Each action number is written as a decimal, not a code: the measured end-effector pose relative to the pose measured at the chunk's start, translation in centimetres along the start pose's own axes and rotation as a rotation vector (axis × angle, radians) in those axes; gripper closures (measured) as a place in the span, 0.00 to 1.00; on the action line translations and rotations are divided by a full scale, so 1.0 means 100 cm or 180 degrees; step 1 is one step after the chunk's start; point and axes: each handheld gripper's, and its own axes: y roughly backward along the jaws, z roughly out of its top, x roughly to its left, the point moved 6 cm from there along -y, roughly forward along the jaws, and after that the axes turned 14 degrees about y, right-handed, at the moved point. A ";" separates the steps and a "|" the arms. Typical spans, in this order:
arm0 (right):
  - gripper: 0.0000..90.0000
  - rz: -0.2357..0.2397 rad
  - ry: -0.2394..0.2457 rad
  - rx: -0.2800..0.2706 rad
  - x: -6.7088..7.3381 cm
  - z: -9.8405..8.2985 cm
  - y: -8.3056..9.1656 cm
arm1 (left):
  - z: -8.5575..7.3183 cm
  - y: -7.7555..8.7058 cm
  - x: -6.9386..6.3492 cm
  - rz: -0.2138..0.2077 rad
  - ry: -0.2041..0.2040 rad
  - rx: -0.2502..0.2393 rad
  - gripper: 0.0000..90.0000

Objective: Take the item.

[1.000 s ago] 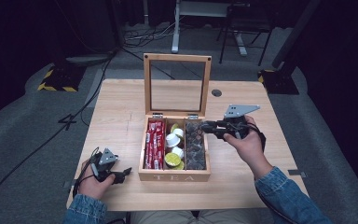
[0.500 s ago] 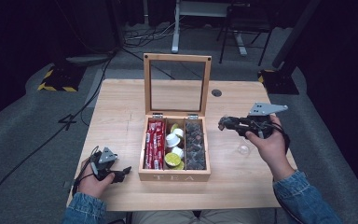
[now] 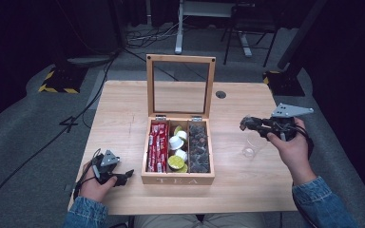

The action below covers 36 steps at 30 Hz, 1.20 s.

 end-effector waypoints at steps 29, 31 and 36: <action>0.83 -0.0199 -0.0019 0.0671 -0.019 -0.055 0.006 | 0.000 0.000 0.000 0.0020 -0.0011 0.0004 0.24; 0.83 -0.0178 -0.0008 0.0715 -0.018 -0.058 0.004 | 0.000 0.001 0.000 0.0020 -0.0011 0.0004 0.24; 0.83 -0.0106 0.0006 0.0813 -0.015 -0.063 0.001 | 0.000 0.001 0.000 0.0021 -0.0011 0.0003 0.24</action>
